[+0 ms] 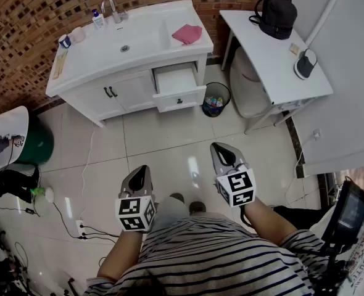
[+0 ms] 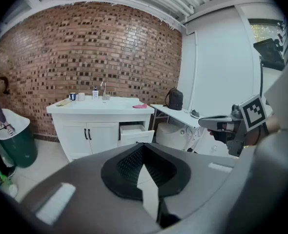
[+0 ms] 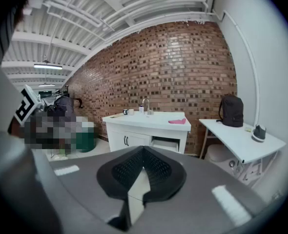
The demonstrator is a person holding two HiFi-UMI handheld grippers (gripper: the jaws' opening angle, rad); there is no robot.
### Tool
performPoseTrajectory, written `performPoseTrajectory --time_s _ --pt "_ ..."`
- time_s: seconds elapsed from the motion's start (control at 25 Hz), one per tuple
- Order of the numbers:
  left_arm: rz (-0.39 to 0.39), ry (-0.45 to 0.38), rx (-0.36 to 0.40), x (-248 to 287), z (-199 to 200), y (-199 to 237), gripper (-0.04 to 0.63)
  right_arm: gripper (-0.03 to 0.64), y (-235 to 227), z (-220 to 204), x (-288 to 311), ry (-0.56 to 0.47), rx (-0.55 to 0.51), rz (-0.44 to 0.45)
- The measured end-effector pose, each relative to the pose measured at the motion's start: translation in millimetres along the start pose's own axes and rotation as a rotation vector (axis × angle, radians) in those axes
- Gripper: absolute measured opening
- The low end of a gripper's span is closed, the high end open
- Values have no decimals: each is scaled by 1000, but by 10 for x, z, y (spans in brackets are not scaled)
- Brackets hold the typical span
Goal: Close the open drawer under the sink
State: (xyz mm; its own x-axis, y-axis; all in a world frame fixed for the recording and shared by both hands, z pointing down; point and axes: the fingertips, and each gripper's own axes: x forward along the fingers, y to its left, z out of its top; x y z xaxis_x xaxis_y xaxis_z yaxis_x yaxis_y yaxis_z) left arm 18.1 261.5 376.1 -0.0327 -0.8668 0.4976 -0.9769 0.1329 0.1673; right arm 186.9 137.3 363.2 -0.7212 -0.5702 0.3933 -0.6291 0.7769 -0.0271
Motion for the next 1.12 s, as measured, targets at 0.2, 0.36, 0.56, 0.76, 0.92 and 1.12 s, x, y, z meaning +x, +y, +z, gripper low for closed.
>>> performPoseTrajectory --time_s 0.2,0.36,0.56,0.76,0.92,1.12 --pt "13 38 2 450 -57 300 12 2 -338 -231 606 74 54 -41" --pt "-12 66 -19 1040 -12 607 12 2 -578 -351 1269 133 64 -64" --pt "-58 116 -59 1928 161 1080 12 2 -823 -519 2287 227 188 -80" --pt "-108 168 -69 2693 178 1377 13 2 -1073 -943 3208 360 232 -145" --pt "-100 186 -108 3178 114 1540 12 2 -1250 -1279 3778 428 210 -178" --pt "-117 237 -157 3503 -94 1595 13 2 -1306 -1520 4144 443 182 -168"
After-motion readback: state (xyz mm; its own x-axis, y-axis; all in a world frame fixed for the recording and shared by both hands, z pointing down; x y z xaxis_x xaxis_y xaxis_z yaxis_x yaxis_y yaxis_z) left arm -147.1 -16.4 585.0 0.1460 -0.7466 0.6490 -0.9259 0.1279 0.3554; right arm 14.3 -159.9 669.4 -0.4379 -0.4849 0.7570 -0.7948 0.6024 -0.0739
